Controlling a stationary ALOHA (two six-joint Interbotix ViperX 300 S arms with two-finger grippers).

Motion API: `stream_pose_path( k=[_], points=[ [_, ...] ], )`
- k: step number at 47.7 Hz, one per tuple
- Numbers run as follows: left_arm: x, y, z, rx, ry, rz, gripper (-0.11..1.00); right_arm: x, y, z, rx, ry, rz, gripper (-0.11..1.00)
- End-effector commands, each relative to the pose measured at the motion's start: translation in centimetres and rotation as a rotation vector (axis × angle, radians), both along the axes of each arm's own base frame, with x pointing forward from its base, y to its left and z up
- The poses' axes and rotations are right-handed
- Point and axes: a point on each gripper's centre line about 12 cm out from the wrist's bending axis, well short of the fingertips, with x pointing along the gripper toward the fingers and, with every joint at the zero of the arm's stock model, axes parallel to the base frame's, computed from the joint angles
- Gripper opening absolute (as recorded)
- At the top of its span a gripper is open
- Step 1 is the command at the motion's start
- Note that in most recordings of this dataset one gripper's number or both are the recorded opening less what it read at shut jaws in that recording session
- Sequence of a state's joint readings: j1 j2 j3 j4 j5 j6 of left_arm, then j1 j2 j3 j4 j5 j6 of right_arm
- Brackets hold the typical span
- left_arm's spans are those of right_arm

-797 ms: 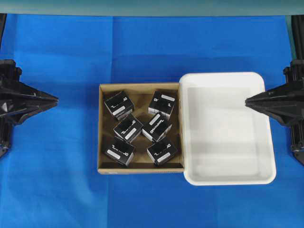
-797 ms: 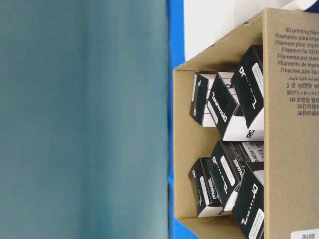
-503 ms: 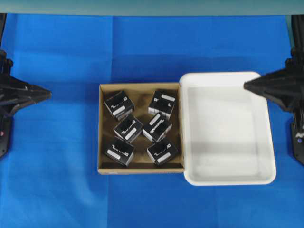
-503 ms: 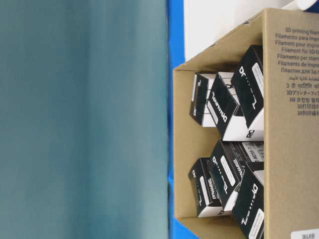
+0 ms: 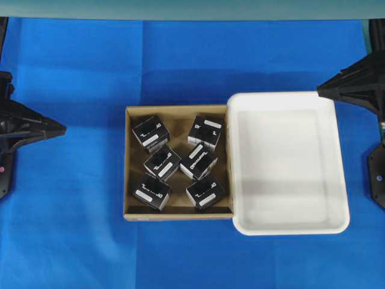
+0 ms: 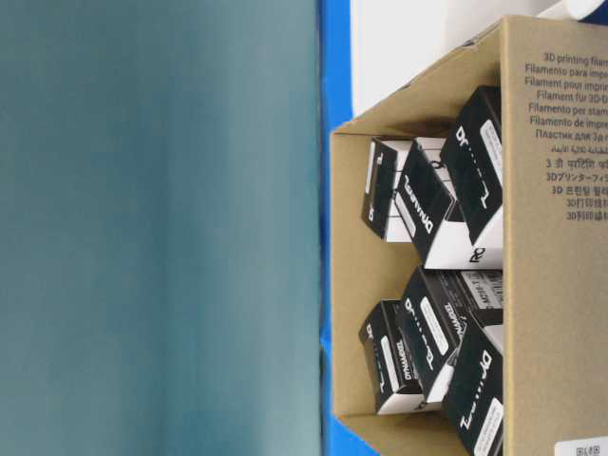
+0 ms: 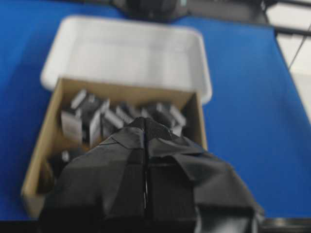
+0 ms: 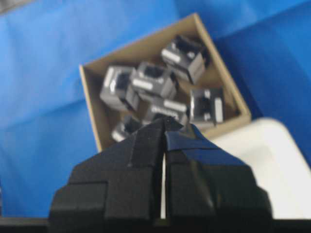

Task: Pick a box that is randomly placed inside the cardboard box.
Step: 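Raise the right gripper and move it over the cardboard box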

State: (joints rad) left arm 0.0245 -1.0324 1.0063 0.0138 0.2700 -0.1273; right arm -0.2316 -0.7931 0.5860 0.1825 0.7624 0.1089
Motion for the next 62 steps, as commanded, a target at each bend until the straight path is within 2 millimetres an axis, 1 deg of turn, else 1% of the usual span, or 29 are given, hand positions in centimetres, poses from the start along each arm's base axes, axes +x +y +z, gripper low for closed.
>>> stream_pose_path(
  k=[1, 7, 13, 17, 25, 30, 36, 42, 46, 50, 56, 62],
  points=[
    [0.0, 0.1, 1.0, -0.001, 0.025, 0.004, -0.07, 0.8, -0.3, 1.4, -0.02, 0.034, 0.009, 0.01],
    [-0.2, 0.1, 0.7, -0.002, 0.087, 0.006, -0.07, 2.0, -0.8, 1.9, -0.081, 0.105, 0.046, 0.01],
    [-0.5, 0.1, 0.7, -0.006, 0.109, 0.005, -0.07, 3.1, -1.0, 1.7, -0.119, 0.148, 0.081, 0.01],
    [-0.5, 0.1, 0.7, -0.004, 0.116, 0.006, -0.07, 4.0, -1.2, 1.5, -0.121, 0.173, 0.091, 0.01],
    [-0.5, 0.0, 0.8, -0.015, 0.112, 0.007, -0.07, 5.4, -1.5, 1.8, -0.109, 0.222, 0.103, 0.01],
    [-0.5, 0.0, 1.3, -0.028, 0.1, 0.011, -0.07, 6.6, -1.7, 1.5, -0.093, 0.304, 0.124, 0.01],
    [-0.5, 0.0, 1.3, -0.03, 0.1, 0.01, -0.07, 8.2, -2.0, 0.9, -0.09, 0.386, 0.157, 0.01],
    [-0.5, -0.1, 1.3, -0.034, 0.099, 0.005, -0.07, 10.1, -2.2, -0.6, -0.093, 0.461, 0.208, 0.01],
    [-0.5, -0.4, 1.3, -0.034, 0.102, -0.008, -0.07, 11.2, -2.3, -1.1, -0.101, 0.485, 0.232, 0.01],
    [-0.5, -0.5, 1.3, -0.033, 0.101, -0.016, -0.07, 12.3, -2.5, -1.0, -0.112, 0.494, 0.25, 0.01],
    [-0.5, -0.6, 1.4, -0.035, 0.098, -0.023, -0.07, 13.9, -2.9, -0.2, -0.138, 0.492, 0.277, 0.01],
    [-0.6, -0.6, 1.0, -0.038, 0.127, -0.022, -0.07, 15.1, -3.1, -0.4, -0.159, 0.52, 0.315, 0.01]
  ],
)
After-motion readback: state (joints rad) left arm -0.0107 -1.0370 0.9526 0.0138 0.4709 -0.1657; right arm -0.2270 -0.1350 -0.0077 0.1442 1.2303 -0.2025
